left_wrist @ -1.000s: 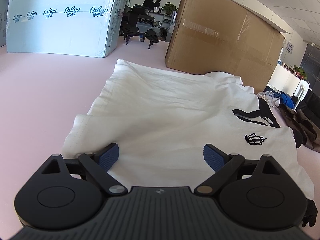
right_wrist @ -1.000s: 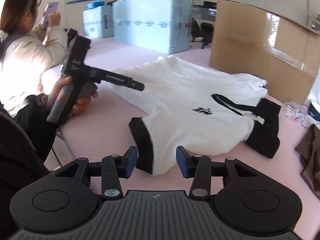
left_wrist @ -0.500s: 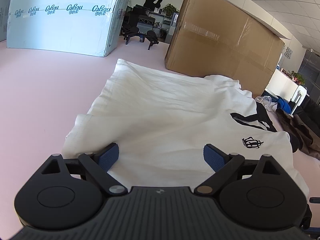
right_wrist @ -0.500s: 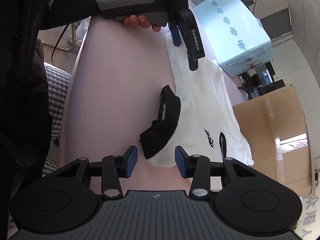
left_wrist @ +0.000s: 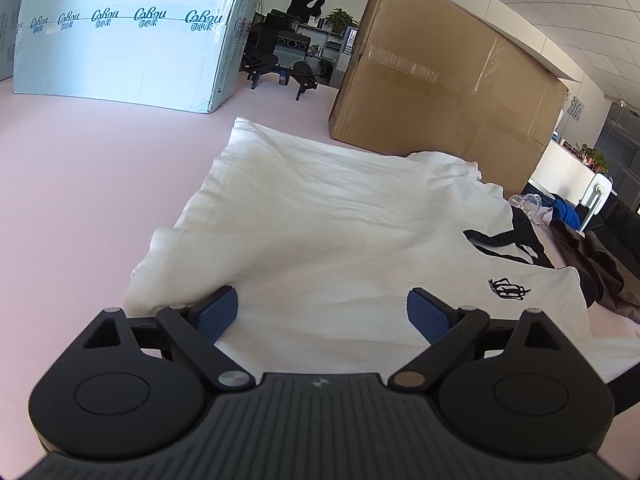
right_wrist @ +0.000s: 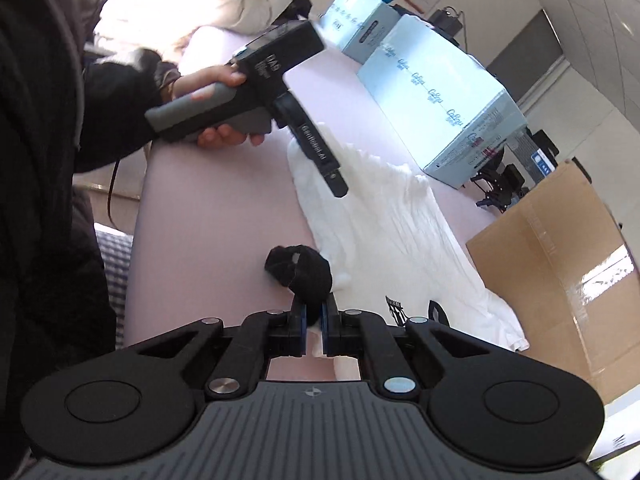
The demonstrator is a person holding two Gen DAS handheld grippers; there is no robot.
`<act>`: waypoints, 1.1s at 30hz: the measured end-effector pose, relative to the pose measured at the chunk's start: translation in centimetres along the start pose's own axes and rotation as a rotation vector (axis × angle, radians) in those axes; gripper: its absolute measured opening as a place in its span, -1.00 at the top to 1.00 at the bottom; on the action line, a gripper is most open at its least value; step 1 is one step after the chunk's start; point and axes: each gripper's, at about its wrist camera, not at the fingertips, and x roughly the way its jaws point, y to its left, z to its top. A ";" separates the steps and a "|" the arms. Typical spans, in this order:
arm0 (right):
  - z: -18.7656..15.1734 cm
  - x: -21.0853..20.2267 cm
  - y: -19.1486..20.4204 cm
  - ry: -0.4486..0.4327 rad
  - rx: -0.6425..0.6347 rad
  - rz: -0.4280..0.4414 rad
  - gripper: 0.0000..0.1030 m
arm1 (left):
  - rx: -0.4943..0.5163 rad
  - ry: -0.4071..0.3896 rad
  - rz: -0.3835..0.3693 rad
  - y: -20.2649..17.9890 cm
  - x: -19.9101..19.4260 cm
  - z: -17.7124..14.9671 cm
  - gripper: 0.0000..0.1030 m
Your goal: Fold clothes
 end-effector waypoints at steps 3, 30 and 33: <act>0.8 0.7 -5.5 -0.069 0.241 0.074 0.87 | -0.008 -0.001 -0.006 0.1 0.0 0.1 -0.77; -6.2 3.3 -3.3 0.004 0.311 -0.055 0.17 | 0.214 0.187 -0.302 -8.1 3.4 2.6 -0.88; -7.0 4.6 -3.8 0.015 0.342 -0.065 0.40 | 0.182 0.270 -0.316 -9.2 5.8 3.4 -0.74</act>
